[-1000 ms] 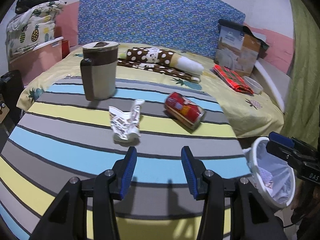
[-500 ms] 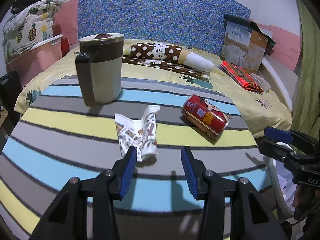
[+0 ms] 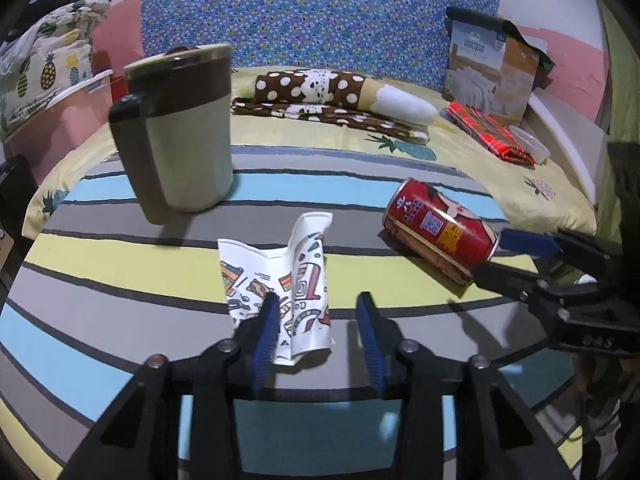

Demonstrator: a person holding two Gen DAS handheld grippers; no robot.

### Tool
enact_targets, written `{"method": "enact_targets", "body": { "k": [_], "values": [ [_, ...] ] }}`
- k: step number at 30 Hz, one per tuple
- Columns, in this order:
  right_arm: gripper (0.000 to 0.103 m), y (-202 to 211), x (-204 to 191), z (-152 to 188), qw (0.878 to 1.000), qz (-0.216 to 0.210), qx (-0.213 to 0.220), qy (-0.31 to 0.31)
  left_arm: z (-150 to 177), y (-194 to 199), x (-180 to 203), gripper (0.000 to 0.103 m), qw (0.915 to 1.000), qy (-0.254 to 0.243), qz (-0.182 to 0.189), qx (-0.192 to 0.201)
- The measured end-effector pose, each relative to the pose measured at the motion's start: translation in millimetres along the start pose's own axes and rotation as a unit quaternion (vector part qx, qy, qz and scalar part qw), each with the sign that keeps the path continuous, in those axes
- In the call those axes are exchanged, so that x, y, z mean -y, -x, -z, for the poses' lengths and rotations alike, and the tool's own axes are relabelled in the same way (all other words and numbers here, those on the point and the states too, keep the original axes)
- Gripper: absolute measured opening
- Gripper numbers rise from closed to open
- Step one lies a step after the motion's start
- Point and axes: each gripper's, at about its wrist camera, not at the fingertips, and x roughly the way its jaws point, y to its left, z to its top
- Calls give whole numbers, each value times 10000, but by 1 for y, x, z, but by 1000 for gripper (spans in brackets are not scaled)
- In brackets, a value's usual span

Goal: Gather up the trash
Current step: 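Grasp the printed paper cup with the left tool while the right tool grasps the red can, then carry the paper cup and red can over the bin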

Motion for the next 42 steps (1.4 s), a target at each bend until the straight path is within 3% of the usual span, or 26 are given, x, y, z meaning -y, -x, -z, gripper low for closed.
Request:
{"method": "enact_targets", "body": {
  "k": [6, 9, 11, 27, 42],
  "values": [
    [65, -13, 0, -5, 10000, 11, -85, -8, 1, -2, -2, 20, 10000, 7, -25, -40],
    [64, -17, 3, -7, 9997, 9, -154, -172, 2, 0, -5, 20, 10000, 39, 29, -43],
    [58, -14, 3, -7, 9995, -57, -115, -274, 3, 0, -5, 20, 10000, 39, 46, -43],
    [57, 27, -11, 19, 9989, -29, -19, -477, 21, 43, 13, 20, 9994, 93, 283, 168],
    [55, 83, -14, 51, 9953, 7, 463, -845, 45, 96, 49, 19, 9974, -4, 609, 374]
  ]
}}
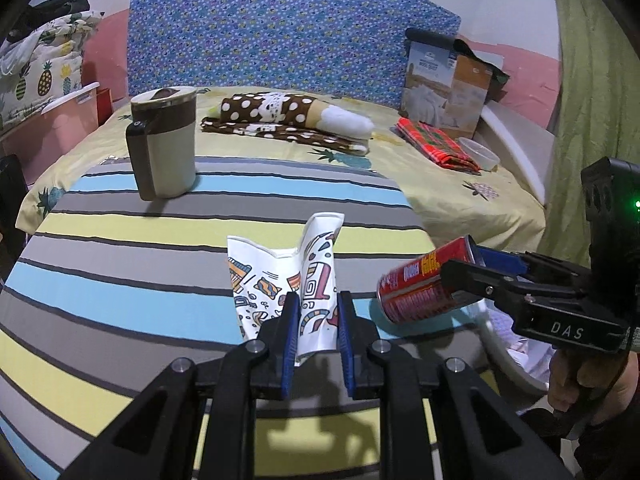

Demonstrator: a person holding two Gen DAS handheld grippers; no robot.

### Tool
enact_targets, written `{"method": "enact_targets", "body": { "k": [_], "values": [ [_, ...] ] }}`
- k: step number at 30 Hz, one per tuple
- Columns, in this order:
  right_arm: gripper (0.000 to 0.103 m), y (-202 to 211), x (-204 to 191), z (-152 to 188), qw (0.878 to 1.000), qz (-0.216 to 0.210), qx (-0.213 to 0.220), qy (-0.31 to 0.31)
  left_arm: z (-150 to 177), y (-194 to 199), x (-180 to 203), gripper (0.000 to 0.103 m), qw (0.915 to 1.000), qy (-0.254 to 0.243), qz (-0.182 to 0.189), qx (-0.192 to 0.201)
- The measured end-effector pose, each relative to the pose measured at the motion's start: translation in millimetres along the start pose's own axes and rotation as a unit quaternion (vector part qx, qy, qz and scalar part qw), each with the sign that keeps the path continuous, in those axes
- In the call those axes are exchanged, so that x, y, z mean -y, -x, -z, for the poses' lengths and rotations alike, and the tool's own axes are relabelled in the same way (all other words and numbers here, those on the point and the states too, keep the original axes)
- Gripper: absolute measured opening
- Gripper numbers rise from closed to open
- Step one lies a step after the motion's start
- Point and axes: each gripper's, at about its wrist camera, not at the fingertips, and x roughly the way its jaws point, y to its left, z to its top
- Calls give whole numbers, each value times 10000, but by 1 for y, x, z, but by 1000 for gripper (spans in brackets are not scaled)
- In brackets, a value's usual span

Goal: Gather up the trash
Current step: 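Carry the paper cup and red can over the bin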

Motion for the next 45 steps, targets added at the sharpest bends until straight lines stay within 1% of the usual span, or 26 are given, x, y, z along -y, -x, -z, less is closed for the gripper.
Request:
{"method": "enact_targets", "body": {
  "k": [7, 14, 20, 28, 37, 45],
  "values": [
    [55, 21, 4, 8, 9997, 105, 190, -93, 2, 13, 21, 20, 9998, -136, 160, 74],
    [55, 45, 15, 14, 9985, 252, 443, -213, 2, 15, 49, 20, 9988, -347, 331, 69],
    [55, 61, 32, 22, 9966, 454, 585, -360, 4, 12, 83, 19, 9968, -585, 544, 17],
    [55, 82, 64, 42, 9918, 788, 643, -769, 1, 1, 127, 19, 9922, -851, 904, -74],
    [55, 96, 95, 63, 9856, 1134, 543, -1134, 5, -16, 173, 20, 9846, -1103, 1331, -255],
    [55, 95, 115, 83, 9819, 1329, 275, -1320, 14, -35, 205, 20, 9753, -1279, 1727, -516]
  ]
}}
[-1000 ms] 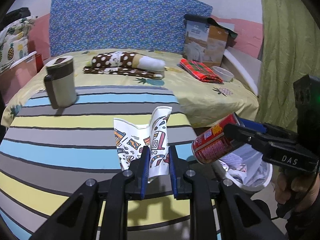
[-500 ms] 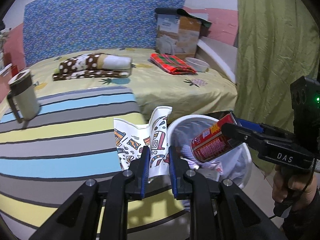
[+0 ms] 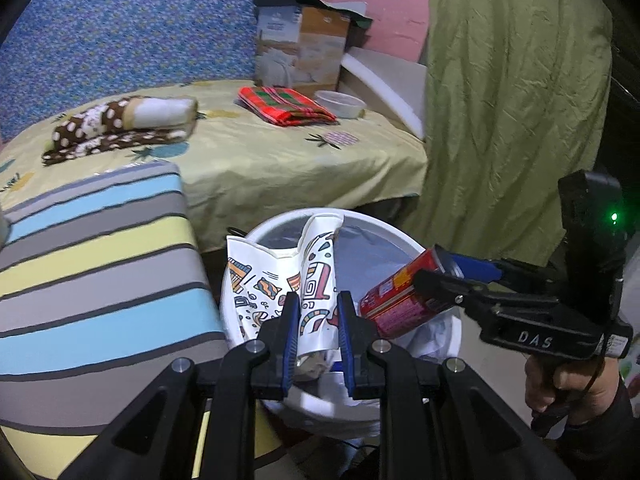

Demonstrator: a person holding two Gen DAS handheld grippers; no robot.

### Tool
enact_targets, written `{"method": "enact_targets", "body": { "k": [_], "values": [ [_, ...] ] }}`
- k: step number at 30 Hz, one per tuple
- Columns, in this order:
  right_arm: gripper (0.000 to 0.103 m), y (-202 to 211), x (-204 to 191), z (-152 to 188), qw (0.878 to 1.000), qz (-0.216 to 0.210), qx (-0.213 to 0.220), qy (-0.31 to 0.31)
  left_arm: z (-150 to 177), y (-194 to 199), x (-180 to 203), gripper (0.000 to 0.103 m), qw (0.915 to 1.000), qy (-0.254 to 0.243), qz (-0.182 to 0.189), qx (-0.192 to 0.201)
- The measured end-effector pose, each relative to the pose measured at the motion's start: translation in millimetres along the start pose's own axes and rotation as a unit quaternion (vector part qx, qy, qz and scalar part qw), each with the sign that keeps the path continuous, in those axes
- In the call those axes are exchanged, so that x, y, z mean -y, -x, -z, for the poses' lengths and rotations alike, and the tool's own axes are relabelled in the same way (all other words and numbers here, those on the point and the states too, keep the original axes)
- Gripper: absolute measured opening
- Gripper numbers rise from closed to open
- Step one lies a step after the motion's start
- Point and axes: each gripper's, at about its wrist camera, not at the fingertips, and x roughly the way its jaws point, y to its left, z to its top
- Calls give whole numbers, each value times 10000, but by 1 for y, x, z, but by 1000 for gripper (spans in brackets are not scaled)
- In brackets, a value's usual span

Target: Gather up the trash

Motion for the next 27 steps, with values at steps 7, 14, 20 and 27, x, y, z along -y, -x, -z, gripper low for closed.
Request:
{"method": "enact_targets", "body": {
  "k": [7, 14, 20, 27],
  "values": [
    [55, -10, 7, 8, 9994, -34, -332, -37, 2, -19, 0, 20, 9995, 108, 254, -180],
    [56, -6, 6, 11, 9995, -89, -293, -51, 6, -14, -3, 36, 9994, 162, 293, -89],
    [57, 8, 4, 13, 9999, -16, -104, -94, 11, 2, -9, 36, 9996, 234, 183, 7],
    [57, 27, -12, 25, 9999, 17, 82, -100, 25, 25, -7, 36, 9996, 232, -13, 134]
  ]
}}
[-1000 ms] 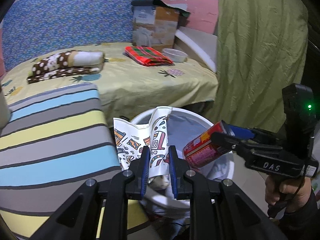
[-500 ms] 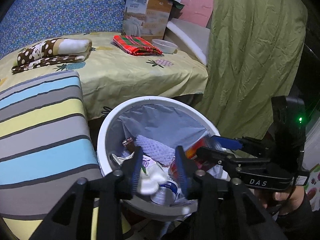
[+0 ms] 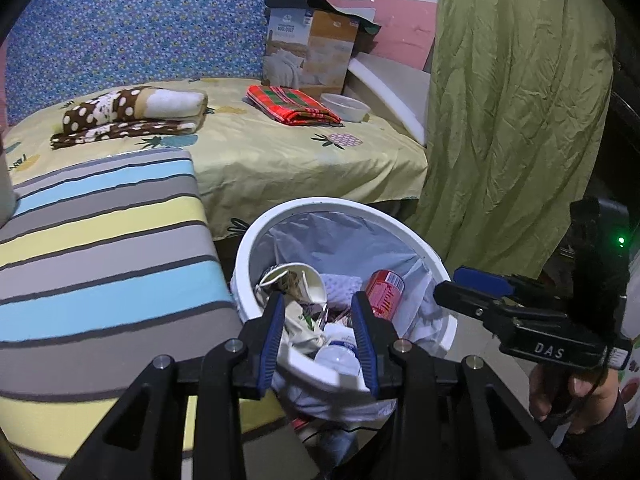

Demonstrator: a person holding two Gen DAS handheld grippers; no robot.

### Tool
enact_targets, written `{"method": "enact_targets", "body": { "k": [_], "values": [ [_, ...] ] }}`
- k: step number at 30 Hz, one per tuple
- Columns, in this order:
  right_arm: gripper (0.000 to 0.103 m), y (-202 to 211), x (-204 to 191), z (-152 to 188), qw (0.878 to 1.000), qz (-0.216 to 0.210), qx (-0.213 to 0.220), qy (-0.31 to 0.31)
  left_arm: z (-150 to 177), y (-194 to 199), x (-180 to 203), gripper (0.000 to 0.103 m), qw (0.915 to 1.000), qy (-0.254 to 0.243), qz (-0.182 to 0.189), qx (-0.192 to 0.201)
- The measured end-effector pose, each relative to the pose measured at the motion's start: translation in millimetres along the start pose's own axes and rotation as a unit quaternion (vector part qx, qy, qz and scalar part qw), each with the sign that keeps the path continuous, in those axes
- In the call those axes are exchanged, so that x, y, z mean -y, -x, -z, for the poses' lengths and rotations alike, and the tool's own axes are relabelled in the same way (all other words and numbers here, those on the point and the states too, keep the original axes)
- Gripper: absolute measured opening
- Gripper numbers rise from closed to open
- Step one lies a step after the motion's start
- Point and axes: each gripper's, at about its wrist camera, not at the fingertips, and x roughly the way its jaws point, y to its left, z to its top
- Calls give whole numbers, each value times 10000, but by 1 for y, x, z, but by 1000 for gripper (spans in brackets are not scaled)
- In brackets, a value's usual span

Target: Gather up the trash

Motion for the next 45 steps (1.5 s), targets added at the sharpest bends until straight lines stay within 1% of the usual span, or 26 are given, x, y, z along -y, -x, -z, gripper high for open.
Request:
{"method": "enact_targets", "body": {
  "k": [12, 17, 26, 35, 45],
  "values": [
    [57, 29, -31, 19, 9995, 102, 284, 55, 34, 37, 13, 36, 9992, 4, -354, 199],
    [57, 37, -44, 29, 9989, 164, 402, 174, 45, 53, 17, 36, 9982, 18, -519, 315],
    [57, 44, -54, 46, 9988, 164, 387, 267, 62, 75, 20, 36, 9962, 44, -757, 439],
    [57, 54, -63, 56, 9983, 198, 462, 290, 78, 85, 22, 37, 9960, 82, -796, 400],
    [57, 53, -64, 59, 9984, 194, 469, 256, 80, 87, 23, 37, 9955, 70, -848, 423]
  ]
}}
